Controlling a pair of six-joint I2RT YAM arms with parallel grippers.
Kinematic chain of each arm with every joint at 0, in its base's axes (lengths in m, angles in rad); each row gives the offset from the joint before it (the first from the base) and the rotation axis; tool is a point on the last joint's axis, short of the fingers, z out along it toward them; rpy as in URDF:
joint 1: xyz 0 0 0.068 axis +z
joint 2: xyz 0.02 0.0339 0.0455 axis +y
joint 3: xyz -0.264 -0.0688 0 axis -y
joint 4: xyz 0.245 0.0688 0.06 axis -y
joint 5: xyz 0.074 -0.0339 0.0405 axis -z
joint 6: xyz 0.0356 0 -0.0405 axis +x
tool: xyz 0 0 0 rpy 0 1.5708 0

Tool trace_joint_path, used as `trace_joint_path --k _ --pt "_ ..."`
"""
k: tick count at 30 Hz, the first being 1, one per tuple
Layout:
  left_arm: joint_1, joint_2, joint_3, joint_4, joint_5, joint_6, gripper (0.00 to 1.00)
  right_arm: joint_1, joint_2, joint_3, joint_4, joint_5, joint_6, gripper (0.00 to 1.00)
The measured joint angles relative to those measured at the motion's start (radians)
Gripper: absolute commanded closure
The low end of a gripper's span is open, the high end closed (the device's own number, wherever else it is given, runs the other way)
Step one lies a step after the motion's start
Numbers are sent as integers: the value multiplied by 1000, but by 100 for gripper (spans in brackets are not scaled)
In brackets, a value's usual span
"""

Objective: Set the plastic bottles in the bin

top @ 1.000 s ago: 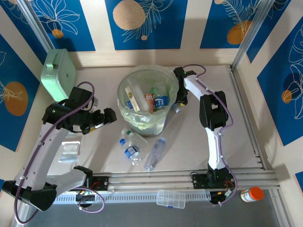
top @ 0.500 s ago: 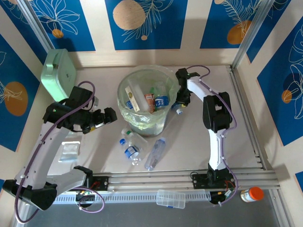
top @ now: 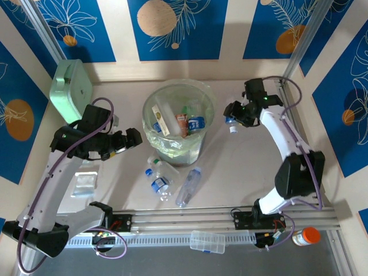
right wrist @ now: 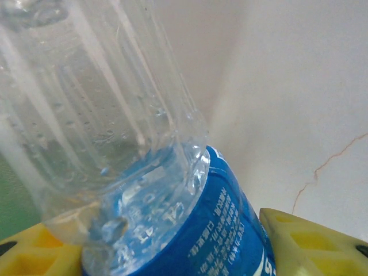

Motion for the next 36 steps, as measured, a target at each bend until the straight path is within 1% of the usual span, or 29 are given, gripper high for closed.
trace_joint_path --k 2,5,8,12,15,17,21,23,27,32,36 --pt "1 -10 0 13 0 -11 1 14 -64 39 -15 8 11 52" --pt "1 -29 0 36 -4 -34 1 61 -140 134 -33 24 17 52" --pt "2 -49 0 56 -21 -50 1 150 -173 248 -56 37 5 52" --pt "2 -84 -14 74 -58 -78 1 290 -124 434 -129 26 -39 51" --pt "3 -114 -52 96 -66 -97 1 365 -45 540 -179 25 -78 51" --pt "3 -125 -76 106 -69 -106 1 397 13 580 -208 34 -107 51" --pt "3 -126 -103 124 -69 -117 1 422 105 602 -226 52 -156 50" --pt "3 -126 -105 127 -69 -116 1 430 125 584 -198 64 -182 49" --pt "3 -128 -105 131 -69 -116 1 448 135 526 -80 77 -214 48" --pt "3 -139 -105 130 -69 -111 0 458 202 522 73 83 -246 47" --pt "3 -139 -105 127 -70 -93 1 465 289 525 158 85 -262 41"
